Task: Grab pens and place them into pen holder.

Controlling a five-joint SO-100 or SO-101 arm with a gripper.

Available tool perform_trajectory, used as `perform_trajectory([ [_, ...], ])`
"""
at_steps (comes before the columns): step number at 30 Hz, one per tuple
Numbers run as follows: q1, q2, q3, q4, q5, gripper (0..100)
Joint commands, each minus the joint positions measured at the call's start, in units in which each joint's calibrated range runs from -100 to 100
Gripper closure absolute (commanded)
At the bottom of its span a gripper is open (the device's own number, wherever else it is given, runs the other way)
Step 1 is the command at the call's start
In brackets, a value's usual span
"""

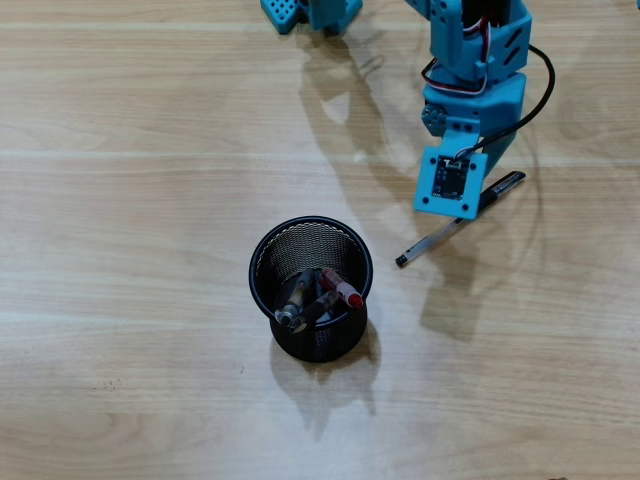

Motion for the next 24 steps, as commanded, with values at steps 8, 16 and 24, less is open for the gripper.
perform_trajectory([
  [8,0.5,6.7,-7.9,0.2,-8.4,98],
  [16,0.8,8.0,-7.3,0.6,-9.1,97],
  [24,0.8,9.3,-7.2,-1.9,-9.1,86],
])
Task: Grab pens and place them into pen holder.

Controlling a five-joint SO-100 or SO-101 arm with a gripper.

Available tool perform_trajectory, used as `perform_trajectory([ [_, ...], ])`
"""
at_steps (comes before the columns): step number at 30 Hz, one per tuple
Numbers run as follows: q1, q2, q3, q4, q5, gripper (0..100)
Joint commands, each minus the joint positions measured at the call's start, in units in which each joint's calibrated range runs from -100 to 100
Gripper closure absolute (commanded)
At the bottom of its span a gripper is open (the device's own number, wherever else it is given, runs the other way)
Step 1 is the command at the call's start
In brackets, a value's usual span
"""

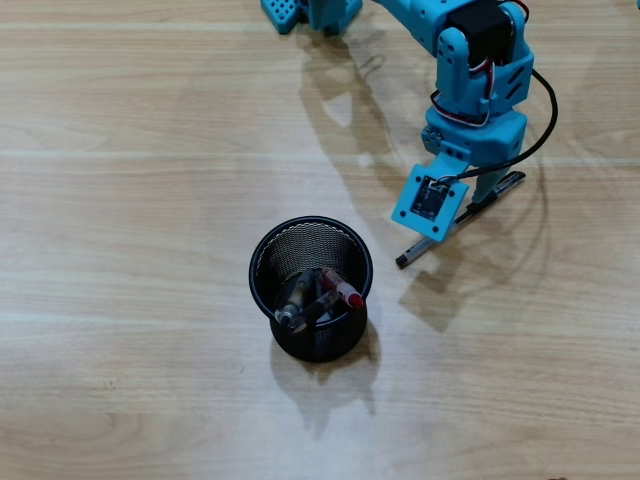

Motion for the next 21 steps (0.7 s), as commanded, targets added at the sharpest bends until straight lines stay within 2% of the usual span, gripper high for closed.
perform_trajectory([
  [1,0.9,1.3,-2.0,-3.5,-0.1,86],
  [7,-0.5,7.8,-2.4,-12.8,0.0,86],
  [21,-1.0,14.9,-1.9,-12.8,-0.3,86],
])
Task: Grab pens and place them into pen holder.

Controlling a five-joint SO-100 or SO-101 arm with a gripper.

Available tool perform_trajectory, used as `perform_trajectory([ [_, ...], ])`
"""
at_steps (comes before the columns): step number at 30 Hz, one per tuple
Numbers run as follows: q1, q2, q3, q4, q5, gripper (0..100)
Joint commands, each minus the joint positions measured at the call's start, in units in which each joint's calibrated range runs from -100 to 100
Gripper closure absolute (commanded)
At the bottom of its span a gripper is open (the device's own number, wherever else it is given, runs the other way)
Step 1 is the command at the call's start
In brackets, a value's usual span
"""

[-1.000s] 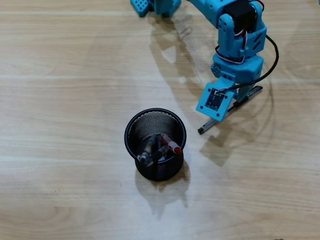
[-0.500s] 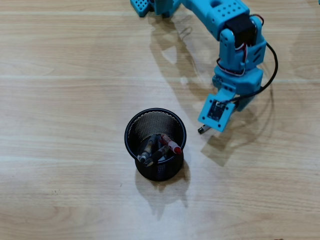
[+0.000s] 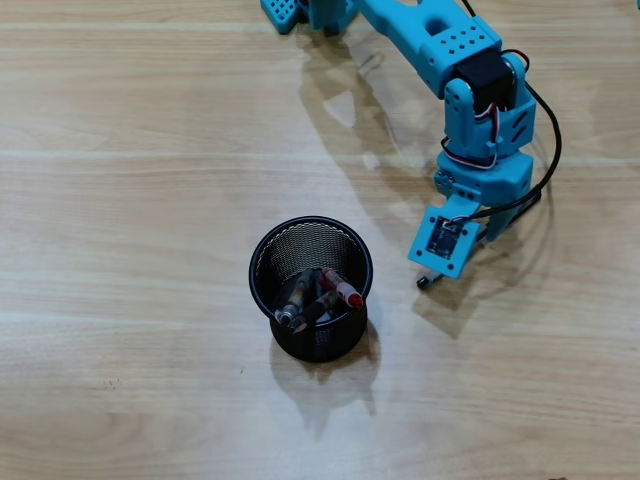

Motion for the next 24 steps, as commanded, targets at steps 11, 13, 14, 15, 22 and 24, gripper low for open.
perform_trajectory([
  [11,-0.5,2.7,0.8,0.0,-0.3,99],
  [13,-0.8,2.7,0.8,0.1,-0.3,98],
  [14,-0.8,2.7,0.8,0.1,-0.2,98],
  [15,-0.7,2.7,0.8,0.1,0.1,98],
  [22,1.0,-0.7,-2.9,7.0,2.6,98],
  [24,2.1,-3.7,-4.2,11.8,3.9,98],
])
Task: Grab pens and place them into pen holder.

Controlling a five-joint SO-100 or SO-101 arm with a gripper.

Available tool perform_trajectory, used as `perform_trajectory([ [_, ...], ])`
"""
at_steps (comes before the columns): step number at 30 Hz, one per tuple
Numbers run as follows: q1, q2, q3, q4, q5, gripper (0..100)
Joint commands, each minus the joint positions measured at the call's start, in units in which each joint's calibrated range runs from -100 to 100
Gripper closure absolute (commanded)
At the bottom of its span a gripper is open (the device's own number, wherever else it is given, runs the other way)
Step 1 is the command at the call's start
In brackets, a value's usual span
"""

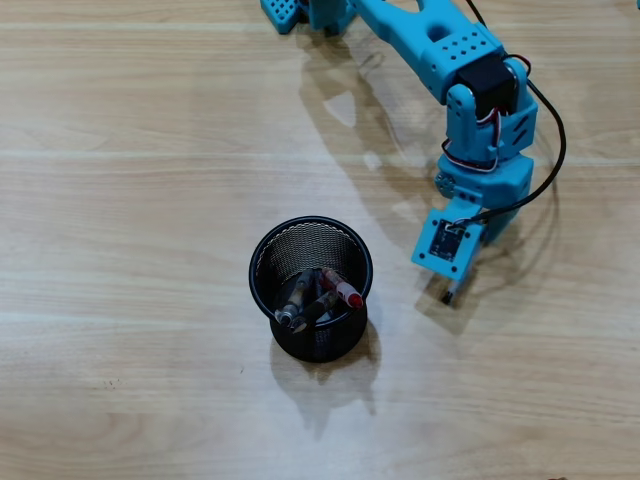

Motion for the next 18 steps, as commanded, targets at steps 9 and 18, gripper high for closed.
perform_trajectory([
  [9,8.6,-22.6,-1.5,17.2,9.5,98],
  [18,14.8,-43.4,15.2,15.6,14.6,98],
])
